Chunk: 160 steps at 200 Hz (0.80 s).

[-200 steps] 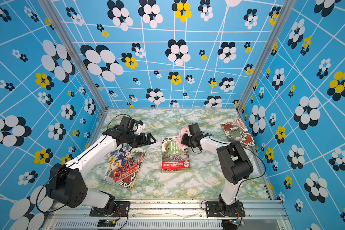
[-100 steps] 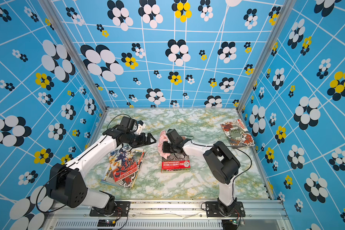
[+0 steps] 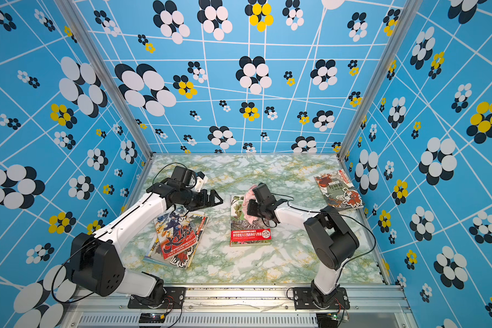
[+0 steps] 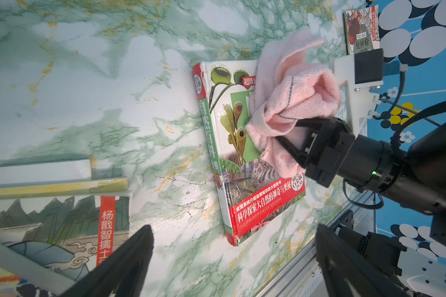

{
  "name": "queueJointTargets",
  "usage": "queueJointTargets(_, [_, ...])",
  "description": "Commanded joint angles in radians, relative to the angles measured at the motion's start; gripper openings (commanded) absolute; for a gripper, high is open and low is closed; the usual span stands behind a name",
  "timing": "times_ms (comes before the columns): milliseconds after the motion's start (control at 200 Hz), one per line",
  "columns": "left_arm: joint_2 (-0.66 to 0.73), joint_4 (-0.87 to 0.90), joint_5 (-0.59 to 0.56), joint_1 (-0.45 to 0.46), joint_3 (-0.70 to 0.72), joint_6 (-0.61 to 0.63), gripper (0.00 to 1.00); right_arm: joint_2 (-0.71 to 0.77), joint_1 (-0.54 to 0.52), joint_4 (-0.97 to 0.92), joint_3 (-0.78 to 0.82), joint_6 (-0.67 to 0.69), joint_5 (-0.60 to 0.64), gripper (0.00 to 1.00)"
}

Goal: Wipe the cover of the book
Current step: Wipe the dirt from the cover of the book.

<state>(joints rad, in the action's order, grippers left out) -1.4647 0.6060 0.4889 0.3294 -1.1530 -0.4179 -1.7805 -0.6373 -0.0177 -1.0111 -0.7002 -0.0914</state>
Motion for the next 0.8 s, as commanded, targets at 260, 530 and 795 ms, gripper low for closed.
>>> queueJointTargets(260, [-0.015, 0.001, 0.017, 0.014, 0.014, 0.009, 0.99, 0.018, 0.029, -0.171, 0.133, -0.01, -0.001, 0.0])
queueJointTargets(530, [-0.022, -0.002, 0.023, 0.014, 0.012, 0.004, 0.99, 0.099, 0.044, -0.198, 0.213, -0.008, 0.023, 0.0])
queueJointTargets(795, [-0.028, -0.003, 0.021, 0.017, 0.017, 0.005, 0.99, -0.09, -0.188, -0.163, 0.002, -0.024, -0.095, 0.0])
